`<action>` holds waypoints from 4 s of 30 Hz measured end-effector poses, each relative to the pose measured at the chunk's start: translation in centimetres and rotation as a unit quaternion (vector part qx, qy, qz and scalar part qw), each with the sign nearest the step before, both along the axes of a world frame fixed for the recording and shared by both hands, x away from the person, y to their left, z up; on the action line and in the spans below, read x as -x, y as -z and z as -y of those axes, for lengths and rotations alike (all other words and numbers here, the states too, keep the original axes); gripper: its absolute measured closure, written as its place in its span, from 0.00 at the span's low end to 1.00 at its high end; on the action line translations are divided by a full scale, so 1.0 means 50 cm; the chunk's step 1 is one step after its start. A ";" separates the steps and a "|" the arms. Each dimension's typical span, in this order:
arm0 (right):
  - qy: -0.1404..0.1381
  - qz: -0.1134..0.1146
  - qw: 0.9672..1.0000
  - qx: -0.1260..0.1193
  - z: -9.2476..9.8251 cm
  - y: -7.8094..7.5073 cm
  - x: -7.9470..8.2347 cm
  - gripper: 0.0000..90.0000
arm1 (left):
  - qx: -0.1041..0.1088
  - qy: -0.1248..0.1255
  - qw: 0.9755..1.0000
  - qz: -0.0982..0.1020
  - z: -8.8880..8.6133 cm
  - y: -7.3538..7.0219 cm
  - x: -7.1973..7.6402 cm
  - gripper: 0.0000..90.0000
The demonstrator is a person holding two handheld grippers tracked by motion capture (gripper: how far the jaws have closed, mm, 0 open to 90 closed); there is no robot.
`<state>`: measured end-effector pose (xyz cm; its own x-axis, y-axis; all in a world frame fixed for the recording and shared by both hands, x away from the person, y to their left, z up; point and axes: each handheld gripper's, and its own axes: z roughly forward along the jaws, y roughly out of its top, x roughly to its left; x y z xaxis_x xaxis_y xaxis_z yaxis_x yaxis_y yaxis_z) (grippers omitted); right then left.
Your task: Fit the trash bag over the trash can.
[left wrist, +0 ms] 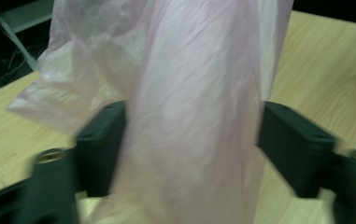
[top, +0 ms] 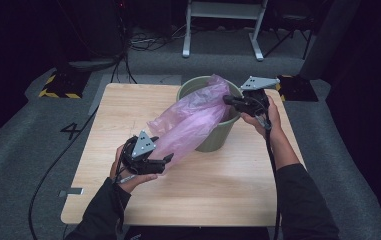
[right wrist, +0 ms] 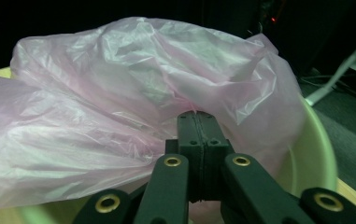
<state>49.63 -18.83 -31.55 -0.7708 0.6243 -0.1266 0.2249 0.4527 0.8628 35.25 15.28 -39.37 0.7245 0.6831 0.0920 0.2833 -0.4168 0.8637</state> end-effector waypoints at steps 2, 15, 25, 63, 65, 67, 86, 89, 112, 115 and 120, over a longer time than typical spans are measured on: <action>0.009 -0.009 1.000 0.006 0.004 0.009 -0.009 0.99 | -0.009 0.020 1.000 0.008 0.004 0.003 -0.002 0.66; 0.038 -0.012 0.999 0.004 0.013 0.017 -0.003 0.45 | 0.011 0.037 0.998 0.050 0.029 -0.033 -0.004 0.98; -0.052 0.043 0.997 -0.032 0.006 -0.035 0.093 0.34 | 0.000 0.047 0.996 0.071 0.081 -0.091 -0.010 0.98; -0.020 0.039 0.998 -0.043 0.037 0.003 0.063 0.64 | 0.078 0.030 0.995 0.058 0.050 -0.085 -0.034 0.26; -0.018 0.036 0.998 -0.046 0.039 0.002 0.065 0.55 | 0.077 0.031 0.995 0.057 0.063 -0.084 -0.041 0.26; -0.015 0.040 0.998 -0.043 0.043 -0.001 0.074 0.49 | 0.080 0.036 0.995 0.051 0.073 -0.082 -0.051 0.26; -0.058 0.070 0.994 -0.067 0.087 -0.003 0.257 0.27 | 0.057 0.033 0.995 0.073 0.100 -0.089 -0.051 0.61; -0.074 0.068 0.992 -0.070 0.077 0.005 0.279 0.26 | 0.055 0.032 0.995 0.076 0.103 -0.089 -0.050 0.61; -0.051 0.119 0.990 -0.056 -0.029 0.035 0.351 0.41 | 0.050 0.034 0.995 0.079 0.113 -0.093 -0.047 0.60; -0.039 0.125 0.990 -0.060 -0.023 0.034 0.339 0.51 | 0.056 0.045 0.994 0.077 0.109 -0.094 -0.045 0.54; -0.027 0.141 0.987 -0.069 -0.004 0.031 0.308 0.84 | 0.061 0.058 0.993 0.080 0.102 -0.095 -0.030 0.43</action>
